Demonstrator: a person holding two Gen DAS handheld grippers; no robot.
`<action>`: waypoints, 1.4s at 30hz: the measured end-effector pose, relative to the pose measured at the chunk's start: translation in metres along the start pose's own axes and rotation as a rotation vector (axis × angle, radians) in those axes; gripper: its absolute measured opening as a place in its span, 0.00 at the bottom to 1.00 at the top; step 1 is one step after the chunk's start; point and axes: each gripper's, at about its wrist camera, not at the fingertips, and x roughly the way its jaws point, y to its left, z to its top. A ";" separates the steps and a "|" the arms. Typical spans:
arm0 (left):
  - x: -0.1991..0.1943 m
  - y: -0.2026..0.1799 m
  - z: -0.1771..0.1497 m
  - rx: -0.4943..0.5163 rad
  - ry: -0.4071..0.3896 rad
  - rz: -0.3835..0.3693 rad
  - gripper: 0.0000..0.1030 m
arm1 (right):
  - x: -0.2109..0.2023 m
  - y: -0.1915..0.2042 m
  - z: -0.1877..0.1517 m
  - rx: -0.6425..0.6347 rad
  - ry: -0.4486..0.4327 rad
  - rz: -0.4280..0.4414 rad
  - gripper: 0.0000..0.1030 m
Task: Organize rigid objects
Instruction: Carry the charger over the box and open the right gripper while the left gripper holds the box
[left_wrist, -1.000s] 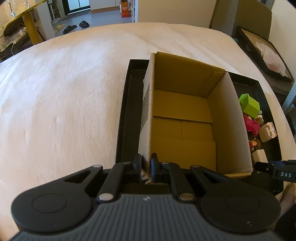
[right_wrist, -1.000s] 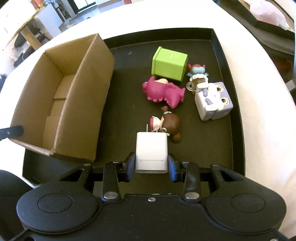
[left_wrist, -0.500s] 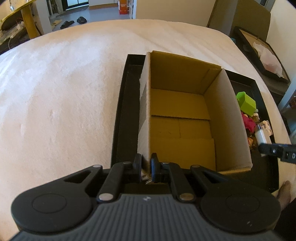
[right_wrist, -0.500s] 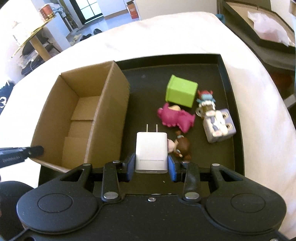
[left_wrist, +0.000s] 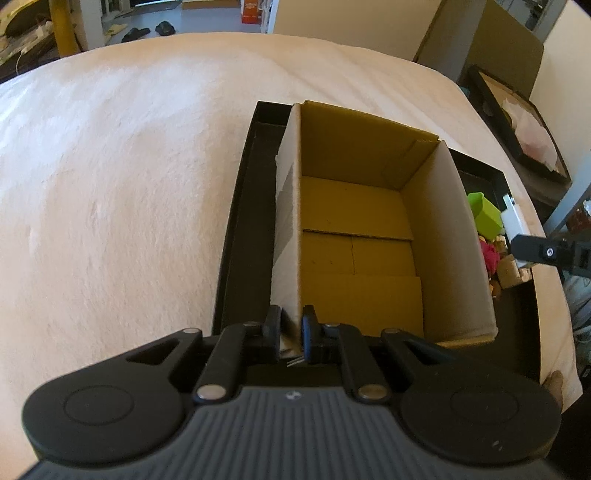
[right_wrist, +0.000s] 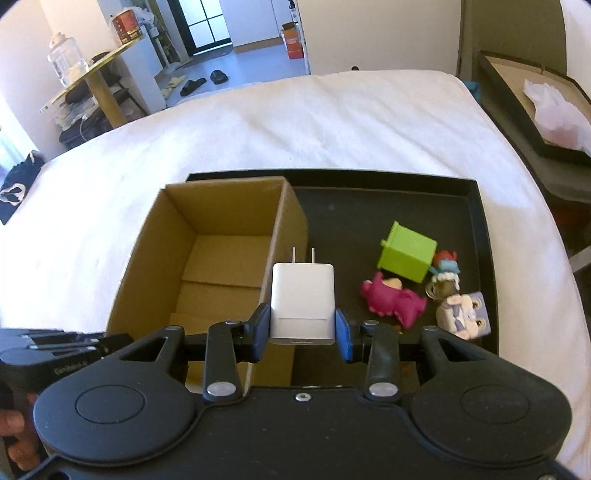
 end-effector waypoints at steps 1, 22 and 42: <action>0.000 0.002 0.000 -0.009 0.000 -0.008 0.10 | 0.000 0.004 0.002 -0.003 -0.004 0.005 0.35; -0.002 0.013 -0.003 -0.037 -0.018 -0.063 0.11 | 0.038 0.079 0.010 -0.085 0.070 0.079 0.35; 0.003 0.013 -0.001 -0.042 -0.005 -0.051 0.13 | 0.050 0.083 0.016 -0.056 0.055 0.092 0.44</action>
